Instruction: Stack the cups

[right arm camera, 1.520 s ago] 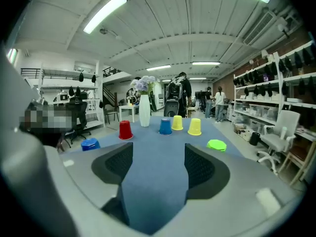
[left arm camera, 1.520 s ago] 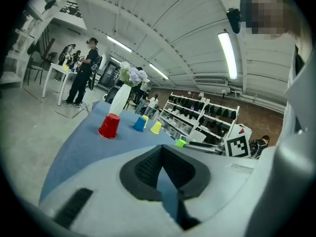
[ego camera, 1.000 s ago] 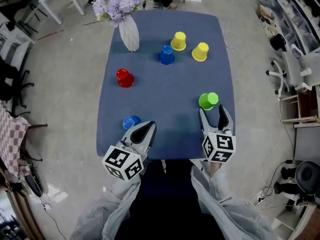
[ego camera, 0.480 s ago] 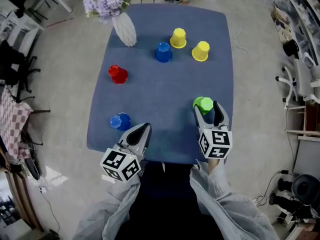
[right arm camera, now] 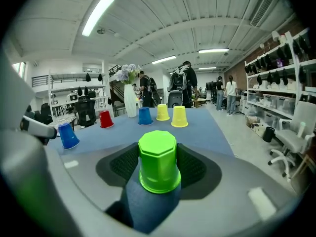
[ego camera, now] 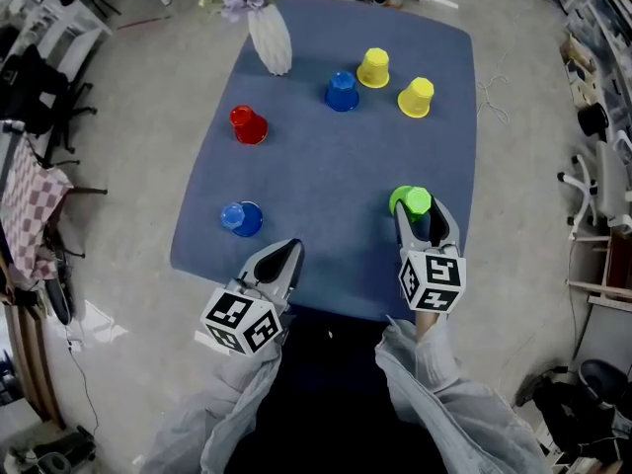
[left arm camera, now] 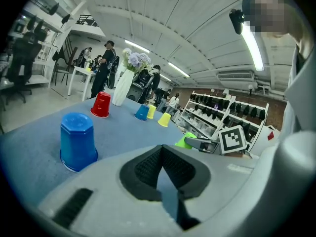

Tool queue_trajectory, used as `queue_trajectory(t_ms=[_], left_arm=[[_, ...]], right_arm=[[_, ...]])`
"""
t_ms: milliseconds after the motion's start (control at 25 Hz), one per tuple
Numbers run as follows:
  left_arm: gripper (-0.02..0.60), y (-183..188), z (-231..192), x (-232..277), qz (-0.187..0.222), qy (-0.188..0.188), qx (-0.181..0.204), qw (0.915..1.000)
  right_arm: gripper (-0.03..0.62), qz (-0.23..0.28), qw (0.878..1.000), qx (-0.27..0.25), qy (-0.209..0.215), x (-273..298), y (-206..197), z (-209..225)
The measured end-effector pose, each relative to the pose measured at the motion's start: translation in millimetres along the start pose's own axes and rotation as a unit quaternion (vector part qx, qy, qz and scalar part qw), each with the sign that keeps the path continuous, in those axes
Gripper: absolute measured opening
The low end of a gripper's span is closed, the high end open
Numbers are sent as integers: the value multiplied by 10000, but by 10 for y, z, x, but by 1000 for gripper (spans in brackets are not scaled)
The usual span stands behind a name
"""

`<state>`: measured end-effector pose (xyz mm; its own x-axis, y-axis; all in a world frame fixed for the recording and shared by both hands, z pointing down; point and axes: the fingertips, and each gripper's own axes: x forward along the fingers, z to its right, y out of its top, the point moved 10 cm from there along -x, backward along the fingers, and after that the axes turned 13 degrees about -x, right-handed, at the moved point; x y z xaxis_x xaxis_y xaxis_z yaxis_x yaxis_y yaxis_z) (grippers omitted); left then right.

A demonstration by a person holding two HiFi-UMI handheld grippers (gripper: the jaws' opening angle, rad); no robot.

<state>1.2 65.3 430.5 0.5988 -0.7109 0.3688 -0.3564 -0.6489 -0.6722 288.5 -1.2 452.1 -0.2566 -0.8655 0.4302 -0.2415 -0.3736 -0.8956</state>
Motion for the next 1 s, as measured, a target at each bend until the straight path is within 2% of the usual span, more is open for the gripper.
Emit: queue_trajectory(t_ms=[160, 440, 720, 1000], left_arm=[[-2, -42, -62, -117, 137, 68, 17, 9999], [-2, -24, -222, -414, 331, 218, -82, 9992], [-2, 213, -553, -732, 468, 440, -255, 9976], [-2, 392, -769, -864, 536, 597, -325, 9962]], right_arm=[[251, 150, 9999, -47, 60, -75, 23, -88], [250, 275, 9985, -212, 435, -69, 148, -438], [251, 360, 9950, -454, 808, 65, 404, -954], [251, 359, 9878, -603, 1394, 173, 581, -1399]])
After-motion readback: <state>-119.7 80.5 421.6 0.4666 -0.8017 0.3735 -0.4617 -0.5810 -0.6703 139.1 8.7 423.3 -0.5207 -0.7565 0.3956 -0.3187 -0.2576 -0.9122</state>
